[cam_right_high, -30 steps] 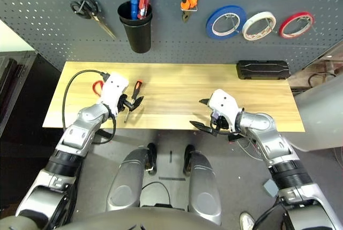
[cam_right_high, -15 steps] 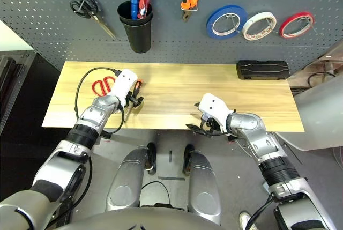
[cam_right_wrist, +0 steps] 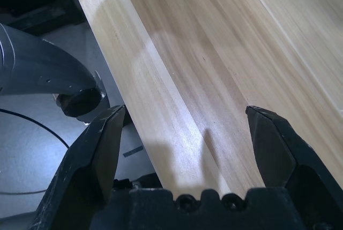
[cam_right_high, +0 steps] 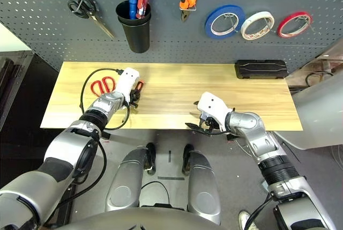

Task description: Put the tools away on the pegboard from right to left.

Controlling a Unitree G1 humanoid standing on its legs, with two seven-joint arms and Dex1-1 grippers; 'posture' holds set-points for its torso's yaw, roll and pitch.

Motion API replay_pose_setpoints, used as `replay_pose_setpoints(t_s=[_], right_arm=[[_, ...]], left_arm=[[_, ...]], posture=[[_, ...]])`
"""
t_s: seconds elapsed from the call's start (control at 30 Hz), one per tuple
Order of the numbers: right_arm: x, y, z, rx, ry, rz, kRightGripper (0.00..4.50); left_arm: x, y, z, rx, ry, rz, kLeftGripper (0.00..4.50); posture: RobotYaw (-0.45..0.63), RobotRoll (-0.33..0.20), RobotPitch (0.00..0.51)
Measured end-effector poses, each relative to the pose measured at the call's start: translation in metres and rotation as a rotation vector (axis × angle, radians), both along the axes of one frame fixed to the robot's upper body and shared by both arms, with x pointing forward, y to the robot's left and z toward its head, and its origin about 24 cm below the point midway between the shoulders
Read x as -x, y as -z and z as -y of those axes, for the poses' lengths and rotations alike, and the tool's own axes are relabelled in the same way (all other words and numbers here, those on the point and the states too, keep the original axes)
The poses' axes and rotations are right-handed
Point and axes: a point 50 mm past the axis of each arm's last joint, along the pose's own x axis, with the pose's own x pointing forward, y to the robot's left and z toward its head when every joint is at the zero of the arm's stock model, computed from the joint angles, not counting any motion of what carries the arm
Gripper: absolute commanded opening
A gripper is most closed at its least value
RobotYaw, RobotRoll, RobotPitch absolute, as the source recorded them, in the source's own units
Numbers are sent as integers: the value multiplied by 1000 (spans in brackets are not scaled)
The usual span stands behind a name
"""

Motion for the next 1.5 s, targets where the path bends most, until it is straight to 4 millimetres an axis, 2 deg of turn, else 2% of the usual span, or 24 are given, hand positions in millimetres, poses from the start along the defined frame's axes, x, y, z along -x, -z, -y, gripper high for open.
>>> replay_pose_setpoints(t_s=[0.17, 0.33, 0.47, 0.67, 0.97, 1.27, 1.5], right_arm=[[-1, -2, 1, 0, -10, 19, 4500], [-11, -6, 4, -2, 1, 43, 4500], [-26, -12, 9, -8, 23, 71, 4500], [-41, -22, 9, -77, -2, 112, 4500], [-48, -53, 21, -284, -21, 201, 4500], [-52, -72, 25, -418, -48, 254, 4500], [-48, -83, 29, -519, -73, 306, 4500]], left_arm=[[3, -1, -1, 45, -47, 20, 549], [19, -8, 0, 111, -104, 60, 549], [36, -33, 4, 185, -188, 154, 549], [62, -75, -5, 265, -341, 393, 549], [91, -105, -30, 295, -462, 545, 549], [105, -140, -47, 354, -499, 759, 549], [104, -182, -39, 482, -392, 946, 549]], posture=[[87, 0, 260], [139, 0, 244], [171, 0, 237], [226, 0, 237], [309, 0, 234], [333, 0, 223], [315, 0, 218]])
